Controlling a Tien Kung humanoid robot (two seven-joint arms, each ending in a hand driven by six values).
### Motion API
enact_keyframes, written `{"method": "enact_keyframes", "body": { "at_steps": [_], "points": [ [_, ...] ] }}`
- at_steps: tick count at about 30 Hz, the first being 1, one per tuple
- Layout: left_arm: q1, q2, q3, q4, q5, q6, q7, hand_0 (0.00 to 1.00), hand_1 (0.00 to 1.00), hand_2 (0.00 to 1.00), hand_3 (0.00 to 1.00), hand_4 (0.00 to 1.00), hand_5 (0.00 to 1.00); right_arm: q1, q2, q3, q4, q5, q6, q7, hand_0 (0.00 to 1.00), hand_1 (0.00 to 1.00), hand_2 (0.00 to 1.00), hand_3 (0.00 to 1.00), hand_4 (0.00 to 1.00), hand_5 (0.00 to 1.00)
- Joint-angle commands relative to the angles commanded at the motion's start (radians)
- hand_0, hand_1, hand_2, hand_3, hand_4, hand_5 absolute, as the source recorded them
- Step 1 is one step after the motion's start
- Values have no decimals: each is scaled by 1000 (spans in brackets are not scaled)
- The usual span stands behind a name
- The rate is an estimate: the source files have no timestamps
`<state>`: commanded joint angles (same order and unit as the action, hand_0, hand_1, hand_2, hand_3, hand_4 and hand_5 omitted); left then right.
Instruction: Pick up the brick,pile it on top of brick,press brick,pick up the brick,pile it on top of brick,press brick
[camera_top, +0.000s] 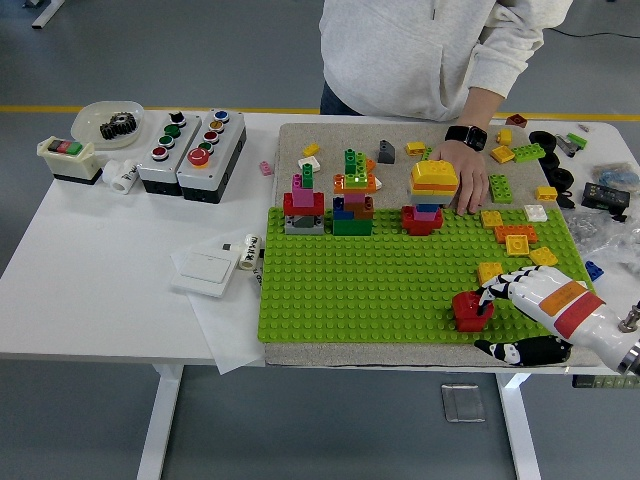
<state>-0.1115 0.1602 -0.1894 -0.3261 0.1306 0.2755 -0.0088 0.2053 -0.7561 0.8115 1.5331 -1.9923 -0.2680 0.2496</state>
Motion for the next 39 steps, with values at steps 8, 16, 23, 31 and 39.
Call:
{"method": "enact_keyframes", "body": {
  "at_steps": [8,16,23,31,39],
  "points": [
    [0,0,-1,0,1,0,1,819,899,921,819,808,808,-10,3,6,7,-3,0,-1,577,569,603,543,789,515],
    [0,0,0,0,0,0,1,819,899,921,818,807,808,-12,4,13,12,0,-12,0,579,572,603,544,789,511],
    [0,0,1,0,-1,0,1,819,899,921,817,807,807,-9,2,23,16,3,-19,2,583,570,601,545,789,510],
    [2,0,-2,0,4,-1,2,819,898,921,817,806,807,-15,0,53,38,16,-33,4,585,570,600,545,789,509],
    [5,-1,-3,1,7,0,5,819,898,919,818,806,806,-17,-2,87,50,42,-64,7,623,601,626,554,789,508]
  ]
}}
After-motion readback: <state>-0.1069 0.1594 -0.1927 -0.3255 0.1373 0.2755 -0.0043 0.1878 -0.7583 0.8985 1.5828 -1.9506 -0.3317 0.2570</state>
